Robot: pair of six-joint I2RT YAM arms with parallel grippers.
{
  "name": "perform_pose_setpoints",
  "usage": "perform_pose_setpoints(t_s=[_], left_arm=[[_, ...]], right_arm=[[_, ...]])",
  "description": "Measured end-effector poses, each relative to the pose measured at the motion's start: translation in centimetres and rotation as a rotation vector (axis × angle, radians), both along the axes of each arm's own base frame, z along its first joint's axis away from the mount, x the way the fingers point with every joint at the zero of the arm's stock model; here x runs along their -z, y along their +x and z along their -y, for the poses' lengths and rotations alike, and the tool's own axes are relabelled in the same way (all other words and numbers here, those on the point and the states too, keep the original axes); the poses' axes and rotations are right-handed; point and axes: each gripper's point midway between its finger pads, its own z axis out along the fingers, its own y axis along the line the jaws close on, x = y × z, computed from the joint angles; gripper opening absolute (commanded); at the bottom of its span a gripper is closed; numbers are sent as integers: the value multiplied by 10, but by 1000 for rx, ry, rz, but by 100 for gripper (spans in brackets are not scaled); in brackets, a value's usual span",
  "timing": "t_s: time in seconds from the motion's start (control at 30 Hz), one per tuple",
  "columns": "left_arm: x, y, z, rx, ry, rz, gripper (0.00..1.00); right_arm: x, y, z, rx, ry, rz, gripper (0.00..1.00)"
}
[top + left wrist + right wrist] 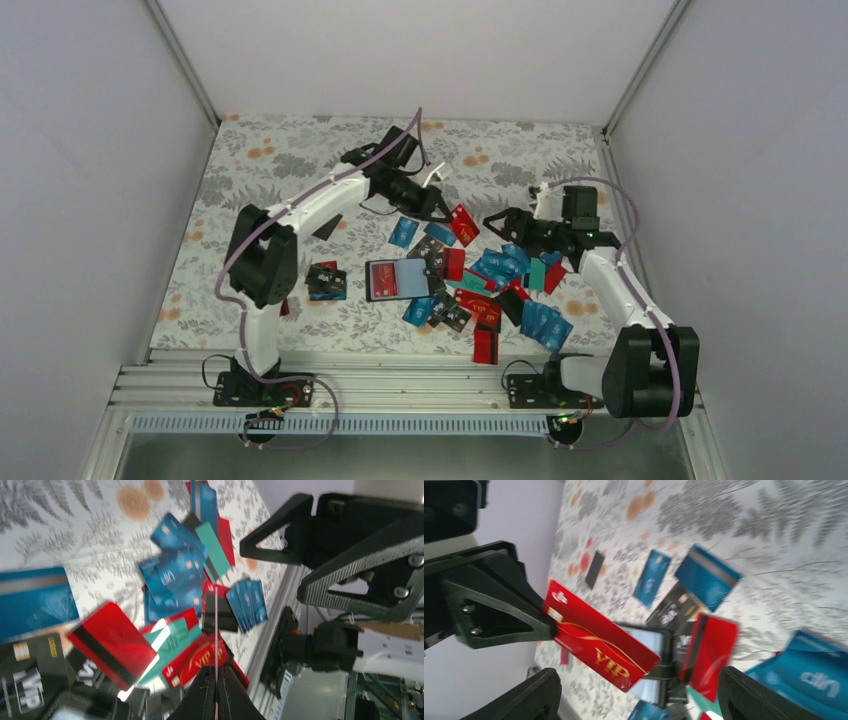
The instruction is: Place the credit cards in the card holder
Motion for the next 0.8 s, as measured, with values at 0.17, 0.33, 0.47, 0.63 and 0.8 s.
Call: perform_pose_setpoints(t_s=[0.17, 0.33, 0.47, 0.63, 0.8], left_arm=[[5, -39, -29, 62, 13, -18, 2], [10, -64, -44, 92, 15, -40, 2], [8, -71, -49, 105, -3, -29, 2], [4, -81, -52, 124, -36, -21, 2], [-10, -88, -53, 156, -105, 1, 2]], right_arm=[[-10, -20, -35, -152, 68, 12, 77], [-25, -39, -70, -302, 107, 42, 71], [-29, -49, -84, -359, 107, 53, 61], [-30, -54, -88, -373, 108, 52, 56], [-37, -62, -90, -391, 113, 74, 63]])
